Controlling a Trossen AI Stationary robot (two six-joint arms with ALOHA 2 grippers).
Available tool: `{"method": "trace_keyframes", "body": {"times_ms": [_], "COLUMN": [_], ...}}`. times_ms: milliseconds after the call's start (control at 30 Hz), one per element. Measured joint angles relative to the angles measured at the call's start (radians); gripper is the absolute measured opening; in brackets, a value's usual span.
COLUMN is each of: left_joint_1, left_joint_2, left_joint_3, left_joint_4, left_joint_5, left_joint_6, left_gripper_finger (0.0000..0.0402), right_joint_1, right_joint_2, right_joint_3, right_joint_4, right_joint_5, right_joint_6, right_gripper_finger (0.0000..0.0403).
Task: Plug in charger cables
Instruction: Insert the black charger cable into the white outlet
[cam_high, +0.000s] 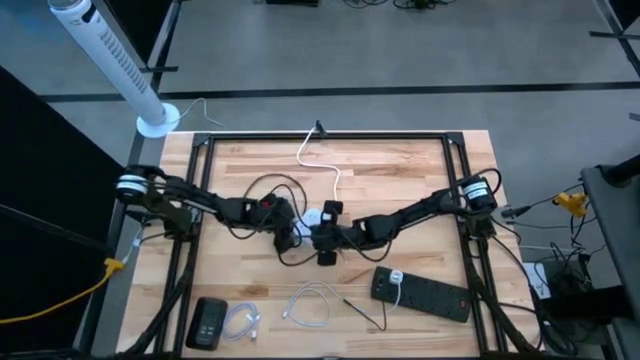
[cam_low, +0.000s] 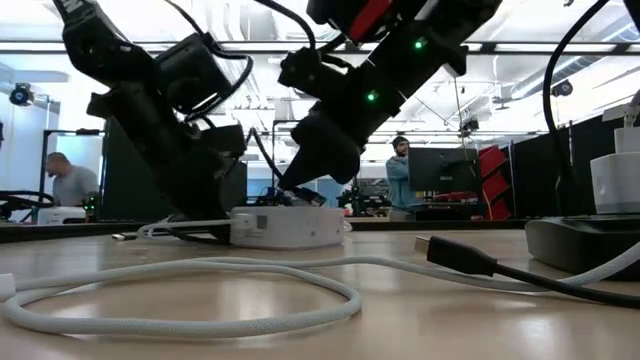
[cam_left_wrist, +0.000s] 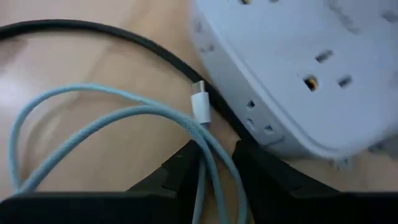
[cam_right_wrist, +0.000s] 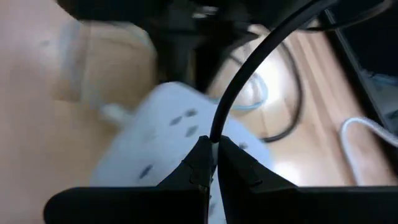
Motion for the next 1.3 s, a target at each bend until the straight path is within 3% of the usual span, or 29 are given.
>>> {"method": "trace_keyframes", "body": {"times_ms": [167, 367, 533, 767, 933, 1033, 1300], "left_joint_1": [-0.041, -0.064, -0.064, -0.074, -0.16, -0.251, -0.488], "left_joint_2": [-0.034, -0.037, -0.045, -0.148, -0.249, -0.324, -0.526], "left_joint_3": [0.014, 0.012, 0.014, 0.015, 0.014, 0.012, 0.011], "left_joint_4": [-0.004, 0.002, -0.019, -0.178, -0.256, -0.298, -0.258], "left_joint_5": [0.101, 0.137, 0.143, 0.264, 0.319, 0.294, 0.043], "left_joint_6": [0.022, 0.027, 0.028, -0.087, -0.127, -0.149, -0.154], "left_gripper_finger": [0.0103, 0.0103, 0.0103, 0.0103, 0.0103, 0.0103, 0.0103], "right_joint_1": [0.02, 0.108, 0.18, 0.217, 0.213, 0.215, 0.188], "right_joint_2": [-0.041, -0.111, -0.109, -0.089, -0.071, -0.024, 0.109], "right_joint_3": [0.0, -0.001, -0.001, 0.001, 0.001, 0.019, 0.134], "right_joint_4": [-0.118, -0.355, -0.252, -0.166, -0.148, -0.118, -0.133], "right_joint_5": [-0.008, -0.038, -0.129, -0.146, -0.271, -0.277, -0.273], "right_joint_6": [-0.086, -0.011, -0.057, -0.249, -0.529, -0.708, -0.981], "right_gripper_finger": [0.0, 0.0, 0.0, 0.0, 0.0, 0.0, 0.0]}}
